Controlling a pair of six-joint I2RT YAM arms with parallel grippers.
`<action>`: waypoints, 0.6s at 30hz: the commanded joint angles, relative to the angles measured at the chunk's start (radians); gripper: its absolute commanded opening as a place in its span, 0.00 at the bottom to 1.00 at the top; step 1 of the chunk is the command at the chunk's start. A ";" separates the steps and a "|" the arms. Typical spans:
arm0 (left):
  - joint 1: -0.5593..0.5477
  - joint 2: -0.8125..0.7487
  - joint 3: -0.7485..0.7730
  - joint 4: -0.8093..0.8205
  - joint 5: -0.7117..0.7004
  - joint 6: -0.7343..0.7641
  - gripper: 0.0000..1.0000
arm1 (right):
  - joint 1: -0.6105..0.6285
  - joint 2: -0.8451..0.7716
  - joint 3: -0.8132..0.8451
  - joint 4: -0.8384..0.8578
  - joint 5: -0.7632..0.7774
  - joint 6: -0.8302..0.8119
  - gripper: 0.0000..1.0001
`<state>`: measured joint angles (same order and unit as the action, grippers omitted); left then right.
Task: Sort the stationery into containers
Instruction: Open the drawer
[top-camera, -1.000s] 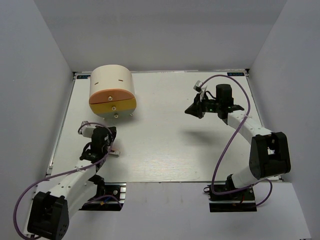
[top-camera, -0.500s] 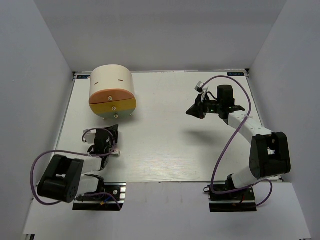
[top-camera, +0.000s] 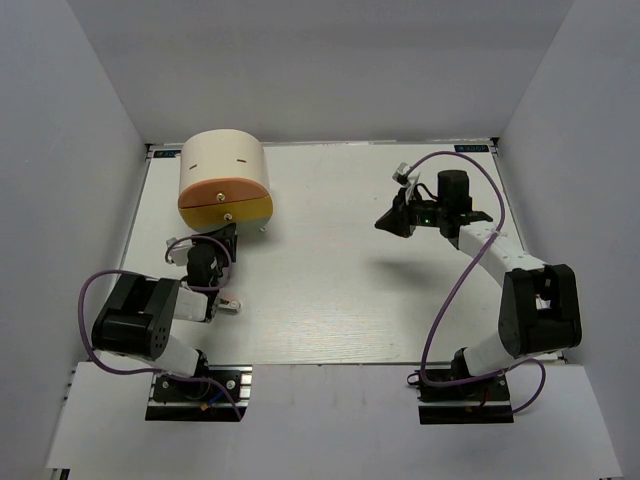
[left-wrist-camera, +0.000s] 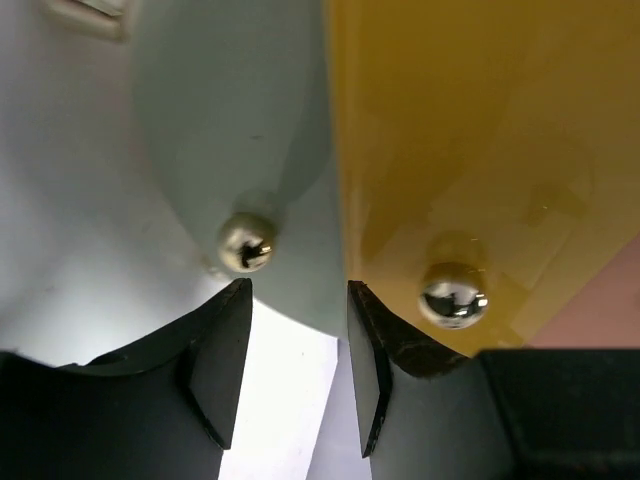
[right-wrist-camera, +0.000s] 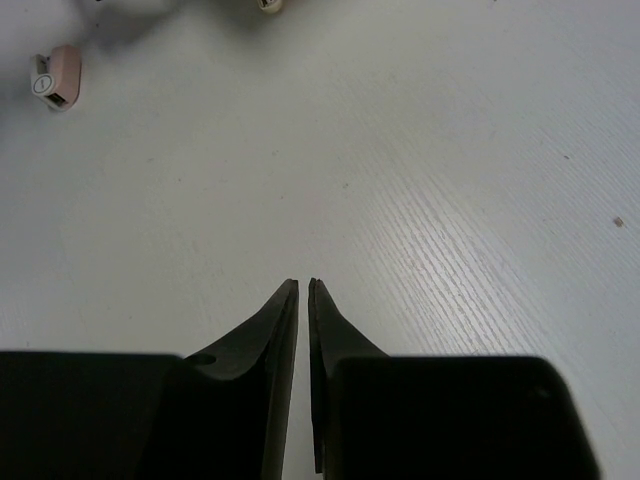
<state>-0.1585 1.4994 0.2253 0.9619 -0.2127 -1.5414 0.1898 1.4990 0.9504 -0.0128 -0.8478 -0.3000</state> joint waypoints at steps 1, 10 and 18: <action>0.008 0.005 0.042 0.037 0.019 0.026 0.53 | -0.012 0.007 0.002 -0.016 -0.025 -0.017 0.15; 0.030 0.015 0.063 -0.024 0.056 0.055 0.48 | -0.015 0.017 0.013 -0.026 -0.022 -0.024 0.15; 0.039 -0.030 0.043 -0.132 0.045 0.078 0.51 | -0.018 0.026 0.019 -0.029 -0.028 -0.024 0.16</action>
<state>-0.1329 1.5036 0.2665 0.8833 -0.1661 -1.4910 0.1768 1.5139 0.9508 -0.0364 -0.8486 -0.3107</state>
